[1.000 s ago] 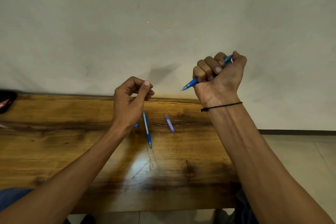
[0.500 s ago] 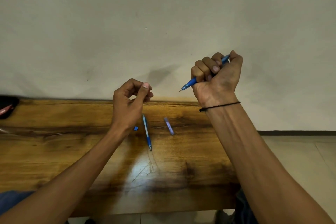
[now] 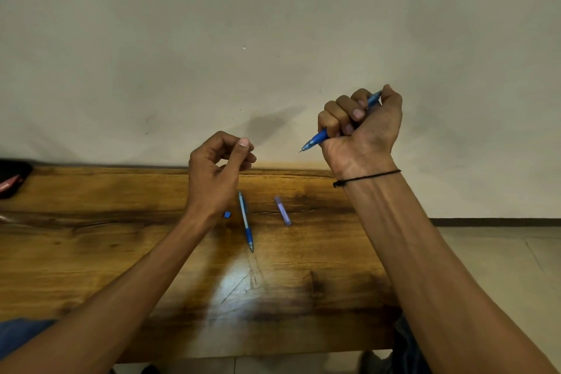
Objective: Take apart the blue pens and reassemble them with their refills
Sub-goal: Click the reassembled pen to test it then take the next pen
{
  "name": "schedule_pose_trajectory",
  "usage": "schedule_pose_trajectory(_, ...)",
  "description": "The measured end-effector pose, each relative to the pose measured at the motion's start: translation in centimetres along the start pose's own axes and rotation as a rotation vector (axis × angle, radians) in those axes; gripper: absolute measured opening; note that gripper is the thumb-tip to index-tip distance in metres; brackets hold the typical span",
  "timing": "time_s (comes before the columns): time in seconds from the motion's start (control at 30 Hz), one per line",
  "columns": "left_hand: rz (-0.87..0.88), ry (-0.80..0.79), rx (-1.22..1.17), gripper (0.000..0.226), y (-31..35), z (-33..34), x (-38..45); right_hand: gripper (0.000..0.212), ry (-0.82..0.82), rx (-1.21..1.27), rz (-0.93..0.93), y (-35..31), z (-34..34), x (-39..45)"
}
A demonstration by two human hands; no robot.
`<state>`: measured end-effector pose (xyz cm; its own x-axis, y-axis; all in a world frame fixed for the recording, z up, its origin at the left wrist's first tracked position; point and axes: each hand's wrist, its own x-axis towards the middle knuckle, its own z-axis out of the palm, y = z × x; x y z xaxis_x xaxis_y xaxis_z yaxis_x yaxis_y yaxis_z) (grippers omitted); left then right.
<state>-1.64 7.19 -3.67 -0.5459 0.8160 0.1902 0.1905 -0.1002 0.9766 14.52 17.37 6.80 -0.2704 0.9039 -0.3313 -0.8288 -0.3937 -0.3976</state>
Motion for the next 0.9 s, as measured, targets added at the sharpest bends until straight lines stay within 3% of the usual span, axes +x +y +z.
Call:
schedule_pose_trajectory(0.2, 0.007, -0.004, 0.004, 0.016, 0.1, -0.1, 0.0, 0.057, -0.021, -0.039, -0.006, 0.6, -0.1, 0.2)
schedule_pose_trajectory(0.37, 0.008, -0.008, 0.016, 0.016, -0.1, -0.2, 0.1, 0.042, -0.035, -0.088, 0.0, 1.3, -0.4, 0.6)
schedule_pose_trajectory(0.63, -0.004, -0.002, 0.019, 0.016, -0.3, -0.2, 0.2, 0.041, -0.028, -0.187, 0.021, 1.8, -1.0, 1.1)
schedule_pose_trajectory(0.73, -0.01, -0.003, 0.025, 0.015, -0.3, -0.3, 0.2, 0.031, -0.034, -0.366, 0.01, 2.0, -1.1, 1.4)
schedule_pose_trajectory(0.9, -0.056, -0.008, 0.014, 0.014, -0.4, -0.4, 0.3, 0.024, -0.063, -0.918, -0.148, 2.4, -2.3, 2.0)
